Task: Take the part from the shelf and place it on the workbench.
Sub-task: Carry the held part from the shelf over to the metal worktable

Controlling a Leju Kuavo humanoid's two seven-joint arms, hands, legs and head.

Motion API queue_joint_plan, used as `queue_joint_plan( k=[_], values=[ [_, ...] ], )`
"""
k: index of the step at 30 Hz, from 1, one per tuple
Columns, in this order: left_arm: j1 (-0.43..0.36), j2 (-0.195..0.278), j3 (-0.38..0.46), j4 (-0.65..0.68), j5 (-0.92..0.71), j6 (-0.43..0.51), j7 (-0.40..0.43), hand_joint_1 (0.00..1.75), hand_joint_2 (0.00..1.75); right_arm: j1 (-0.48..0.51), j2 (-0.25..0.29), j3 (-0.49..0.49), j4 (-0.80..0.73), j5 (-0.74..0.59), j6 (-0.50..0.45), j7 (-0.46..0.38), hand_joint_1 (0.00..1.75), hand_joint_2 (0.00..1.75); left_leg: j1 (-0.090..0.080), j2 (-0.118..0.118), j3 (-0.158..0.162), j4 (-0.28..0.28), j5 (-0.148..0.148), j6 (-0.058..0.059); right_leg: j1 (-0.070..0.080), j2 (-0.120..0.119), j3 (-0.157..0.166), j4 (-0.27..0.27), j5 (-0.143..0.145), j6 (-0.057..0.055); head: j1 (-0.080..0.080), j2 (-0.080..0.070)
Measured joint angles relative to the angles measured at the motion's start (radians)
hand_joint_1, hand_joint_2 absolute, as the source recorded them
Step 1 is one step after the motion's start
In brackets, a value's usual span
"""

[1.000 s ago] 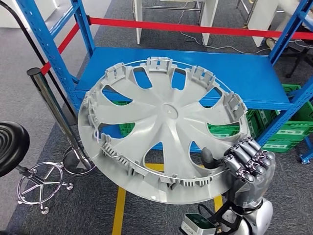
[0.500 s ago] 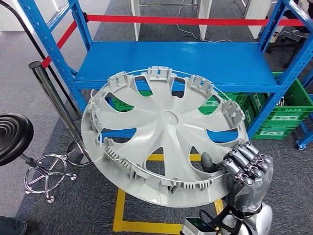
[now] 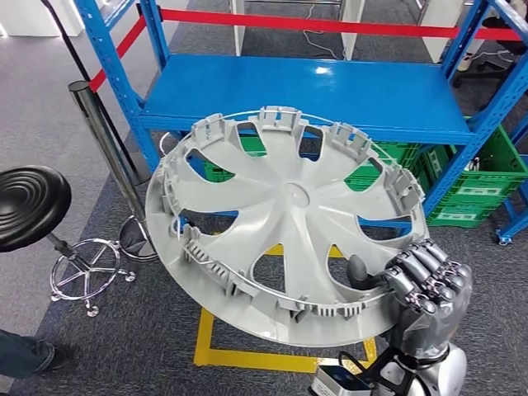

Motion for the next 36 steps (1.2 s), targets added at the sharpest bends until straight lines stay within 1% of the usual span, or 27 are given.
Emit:
queue_joint_plan(
  k=[2, 3, 4, 5, 6, 8, 9, 10, 12, 13, 14, 17, 18, 19, 20, 22, 24, 25, 27, 28, 29, 30, 32, 33, 34, 35, 36],
  values=[
    [-0.001, -0.002, 0.001, 0.0, 0.003, 0.005, -0.003, 0.0, 0.0, 0.003, 0.0, -0.005, -0.005, -0.005, 0.0, 0.0, 1.75, 1.75, 0.001, 0.001, -0.027, 0.001, 0.02, 0.003, -0.002, 0.003, -0.037, 0.133, -0.082, 0.008, 0.004, 0.0],
    [-0.002, -0.008, 0.001, 0.0, 0.007, 0.015, -0.005, 0.0, 0.0, 0.005, 0.0, -0.011, -0.009, -0.009, 0.0, 0.0, 1.75, 1.75, 0.001, 0.002, -0.04, 0.003, 0.029, 0.002, -0.003, 0.003, -0.043, 0.181, -0.096, 0.011, 0.004, 0.0],
    [-0.003, -0.018, 0.002, 0.0, 0.01, 0.029, -0.004, 0.0, 0.0, 0.007, 0.0, -0.019, -0.012, -0.014, 0.0, 0.0, 1.75, 1.75, 0.002, 0.003, -0.055, 0.006, 0.039, 0.0, -0.005, 0.003, -0.032, 0.196, -0.088, 0.015, 0.004, 0.0],
    [-0.004, -0.031, 0.003, 0.0, 0.012, 0.045, -0.002, 0.0, 0.0, 0.009, 0.0, -0.027, -0.016, -0.019, 0.0, 0.0, 1.75, 1.75, 0.003, 0.003, -0.071, 0.011, 0.048, -0.003, -0.007, 0.003, -0.003, 0.173, -0.063, 0.018, 0.004, 0.0],
    [-0.005, -0.046, 0.003, 0.0, 0.014, 0.058, 0.001, 0.0, 0.0, 0.01, 0.0, -0.034, -0.02, -0.022, 0.0, 0.0, 1.75, 1.75, 0.005, 0.003, -0.086, 0.019, 0.055, -0.007, -0.009, 0.002, 0.042, 0.116, -0.034, 0.022, 0.004, 0.0],
    [-0.008, -0.069, 0.003, 0.0, 0.014, 0.073, 0.005, 0.0, 0.0, 0.01, 0.0, -0.043, -0.028, -0.026, 0.0, 0.0, 1.75, 1.75, 0.006, 0.002, -0.114, 0.041, 0.067, -0.018, -0.01, 0.005, 0.142, -0.025, -0.017, 0.023, 0.005, 0.0],
    [-0.01, -0.076, 0.003, 0.001, 0.014, 0.077, 0.005, 0.0, 0.0, 0.011, 0.0, -0.048, -0.032, -0.028, 0.0, 0.0, 1.75, 1.75, 0.006, 0.001, -0.124, 0.05, 0.073, -0.024, -0.009, 0.007, 0.167, -0.07, -0.022, 0.02, 0.006, 0.0],
    [-0.011, -0.082, 0.003, 0.001, 0.014, 0.082, 0.006, 0.0, 0.0, 0.012, 0.0, -0.055, -0.035, -0.031, 0.0, 0.0, 1.75, 1.75, 0.005, 0.001, -0.13, 0.056, 0.08, -0.029, -0.006, 0.009, 0.174, -0.088, -0.03, 0.013, 0.006, 0.001],
    [-0.011, -0.091, 0.004, 0.002, 0.015, 0.091, 0.006, 0.0, 0.0, 0.016, 0.002, -0.076, -0.043, -0.044, 0.0, 0.0, 1.75, 1.75, 0.007, 0.0, -0.137, 0.06, 0.09, -0.039, -0.005, 0.008, 0.153, -0.083, -0.022, -0.006, 0.007, 0.0],
    [-0.01, -0.093, 0.004, 0.002, 0.016, 0.095, 0.006, 0.0, 0.0, 0.017, 0.002, -0.088, -0.047, -0.052, 0.0, 0.0, 1.75, 1.75, 0.009, -0.001, -0.143, 0.068, 0.077, -0.045, -0.005, 0.006, 0.144, -0.08, -0.015, -0.017, 0.007, 0.0],
    [-0.007, -0.094, 0.004, 0.002, 0.017, 0.098, 0.007, 0.0, 0.0, 0.018, 0.003, -0.098, -0.051, -0.059, 0.0, 0.0, 1.75, 1.75, 0.01, -0.002, -0.151, 0.093, 0.042, -0.05, -0.006, 0.004, 0.133, -0.08, -0.005, -0.028, 0.006, 0.0],
    [-0.004, -0.098, 0.004, 0.002, 0.02, 0.103, 0.008, 0.0, 0.0, 0.023, 0.003, -0.123, -0.064, -0.068, 0.0, 0.0, 1.75, 1.75, 0.011, -0.002, -0.182, 0.268, -0.117, -0.059, -0.004, 0.002, 0.099, -0.078, 0.032, -0.043, 0.001, 0.0],
    [-0.004, -0.099, 0.004, 0.002, 0.02, 0.104, 0.008, 0.0, 0.0, 0.027, 0.004, -0.13, -0.067, -0.068, 0.0, 0.0, 1.75, 1.75, 0.011, -0.002, -0.184, 0.324, -0.142, -0.06, -0.002, 0.002, 0.086, -0.076, 0.044, -0.044, 0.0, 0.0],
    [-0.004, -0.1, 0.004, 0.002, 0.02, 0.105, 0.009, 0.0, 0.0, 0.031, 0.005, -0.135, -0.069, -0.069, 0.0, 0.0, 1.75, 1.75, 0.011, -0.002, -0.174, 0.354, -0.144, -0.058, 0.0, 0.001, 0.069, -0.074, 0.057, -0.044, 0.0, 0.0],
    [-0.004, -0.101, 0.004, 0.002, 0.02, 0.105, 0.01, 0.0, 0.0, 0.034, 0.006, -0.14, -0.07, -0.069, 0.0, 0.0, 1.75, 1.75, 0.01, -0.002, -0.148, 0.346, -0.126, -0.053, 0.003, 0.001, 0.052, -0.072, 0.068, -0.043, 0.0, 0.0],
    [-0.005, -0.102, 0.004, 0.002, 0.02, 0.105, 0.012, 0.0, 0.0, 0.039, 0.008, -0.149, -0.074, -0.069, 0.0, 0.0, 1.75, 1.75, 0.004, -0.003, -0.05, 0.229, -0.086, -0.033, 0.008, 0.001, 0.024, -0.069, 0.09, -0.042, 0.001, 0.0],
    [-0.009, -0.102, 0.005, 0.002, 0.02, 0.104, 0.013, 0.0, 0.0, 0.04, 0.011, -0.156, -0.078, -0.069, -0.001, 0.0, 1.75, 1.75, -0.007, -0.004, 0.046, 0.084, -0.086, -0.014, 0.01, 0.0, 0.009, -0.069, 0.112, -0.037, 0.002, 0.0],
    [-0.011, -0.102, 0.005, 0.002, 0.02, 0.104, 0.013, 0.0, 0.0, 0.04, 0.013, -0.158, -0.079, -0.07, -0.001, 0.0, 1.75, 1.75, -0.013, -0.004, 0.07, 0.043, -0.091, -0.009, 0.007, -0.002, 0.006, -0.071, 0.122, -0.031, 0.001, 0.0],
    [-0.013, -0.105, 0.005, 0.002, 0.02, 0.104, 0.016, 0.0, 0.0, 0.039, 0.016, -0.164, -0.082, -0.071, -0.001, 0.0, 1.75, 1.75, -0.018, -0.003, 0.066, 0.025, -0.076, -0.005, 0.002, -0.004, 0.002, -0.078, 0.141, -0.018, -0.001, 0.0],
    [-0.014, -0.106, 0.005, 0.002, 0.02, 0.103, 0.018, 0.0, 0.0, 0.039, 0.018, -0.167, -0.083, -0.071, -0.001, 0.0, 1.75, 1.75, -0.017, -0.001, 0.058, 0.02, -0.064, 0.0, 0.001, -0.002, -0.003, -0.075, 0.135, -0.012, -0.003, 0.0],
    [-0.014, -0.108, 0.005, 0.002, 0.02, 0.103, 0.019, 0.0, 0.0, 0.04, 0.019, -0.169, -0.083, -0.072, -0.001, 0.0, 1.75, 1.75, -0.014, 0.001, 0.046, 0.016, -0.049, 0.006, 0.001, 0.0, -0.013, -0.058, 0.109, -0.007, -0.002, 0.0],
    [-0.015, -0.109, 0.005, 0.002, 0.02, 0.103, 0.02, 0.0, 0.0, 0.04, 0.019, -0.172, -0.084, -0.072, -0.001, 0.0, 1.75, 1.75, -0.011, 0.003, 0.032, 0.013, -0.034, 0.011, 0.0, 0.002, -0.027, -0.022, 0.064, -0.003, 0.0, 0.0],
    [-0.015, -0.11, 0.006, 0.002, 0.02, 0.103, 0.02, 0.0, 0.0, 0.04, 0.019, -0.175, -0.084, -0.072, -0.001, 0.0, 1.75, 1.75, -0.011, 0.005, -0.005, 0.015, -0.004, 0.016, -0.001, 0.004, -0.061, 0.105, -0.045, 0.005, 0.003, 0.0],
    [-0.015, -0.111, 0.006, 0.002, 0.02, 0.102, 0.02, 0.0, 0.0, 0.04, 0.019, -0.176, -0.084, -0.073, -0.001, 0.0, 1.75, 1.75, -0.01, 0.006, -0.026, 0.017, 0.011, 0.015, -0.002, 0.004, -0.071, 0.169, -0.073, 0.009, 0.004, 0.0],
    [-0.015, -0.112, 0.006, 0.002, 0.019, 0.101, 0.02, 0.0, 0.0, 0.041, 0.019, -0.178, -0.084, -0.073, -0.001, 0.0, 1.75, 1.75, -0.009, 0.008, -0.048, 0.019, 0.027, 0.013, -0.003, 0.004, -0.069, 0.214, -0.074, 0.013, 0.004, 0.0],
    [-0.015, -0.113, 0.006, 0.002, 0.019, 0.1, 0.02, 0.0, 0.0, 0.041, 0.019, -0.179, -0.084, -0.073, -0.001, 0.0, 1.75, 1.75, -0.008, 0.009, -0.071, 0.023, 0.042, 0.01, -0.004, 0.004, -0.051, 0.226, -0.052, 0.016, 0.004, 0.0],
    [-0.015, -0.114, 0.006, 0.002, 0.019, 0.1, 0.02, 0.0, 0.0, 0.041, 0.019, -0.181, -0.084, -0.073, -0.001, 0.0, 1.75, 1.75, -0.006, 0.01, -0.094, 0.029, 0.055, 0.006, -0.006, 0.004, -0.015, 0.203, -0.02, 0.02, 0.004, 0.0]
  ],
)
